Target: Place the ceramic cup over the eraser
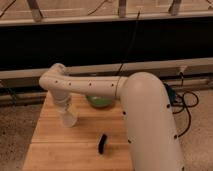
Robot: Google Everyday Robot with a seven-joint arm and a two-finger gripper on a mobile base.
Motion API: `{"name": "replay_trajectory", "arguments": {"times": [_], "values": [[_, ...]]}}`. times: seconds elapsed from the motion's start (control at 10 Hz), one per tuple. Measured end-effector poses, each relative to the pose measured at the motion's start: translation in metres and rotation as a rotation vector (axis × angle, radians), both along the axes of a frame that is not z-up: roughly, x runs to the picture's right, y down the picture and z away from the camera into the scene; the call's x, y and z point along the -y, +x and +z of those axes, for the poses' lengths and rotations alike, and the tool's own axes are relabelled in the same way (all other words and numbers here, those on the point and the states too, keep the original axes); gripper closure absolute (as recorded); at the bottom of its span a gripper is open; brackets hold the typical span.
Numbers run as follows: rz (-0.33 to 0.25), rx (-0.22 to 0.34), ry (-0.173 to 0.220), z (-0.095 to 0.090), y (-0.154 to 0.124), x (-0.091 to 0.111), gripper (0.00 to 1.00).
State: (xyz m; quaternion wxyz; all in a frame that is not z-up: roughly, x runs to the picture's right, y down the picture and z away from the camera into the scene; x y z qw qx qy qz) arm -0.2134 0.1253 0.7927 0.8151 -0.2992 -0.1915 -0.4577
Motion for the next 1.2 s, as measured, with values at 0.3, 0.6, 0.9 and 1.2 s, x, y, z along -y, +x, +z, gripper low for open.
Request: {"name": "replay_trajectory", "arguments": {"times": [0.3, 0.6, 0.9, 1.2], "values": [[-0.019, -0.012, 0.01, 0.0072, 0.0029, -0.0011, 0.28], [-0.037, -0.024, 0.019, 0.0107, 0.0032, -0.0019, 0.58], [-0.038, -0.029, 0.012, 0.0109, 0.0047, -0.0015, 0.9], [-0.052, -0.028, -0.005, 0.0083, 0.0034, -0.0012, 1.0]]}}
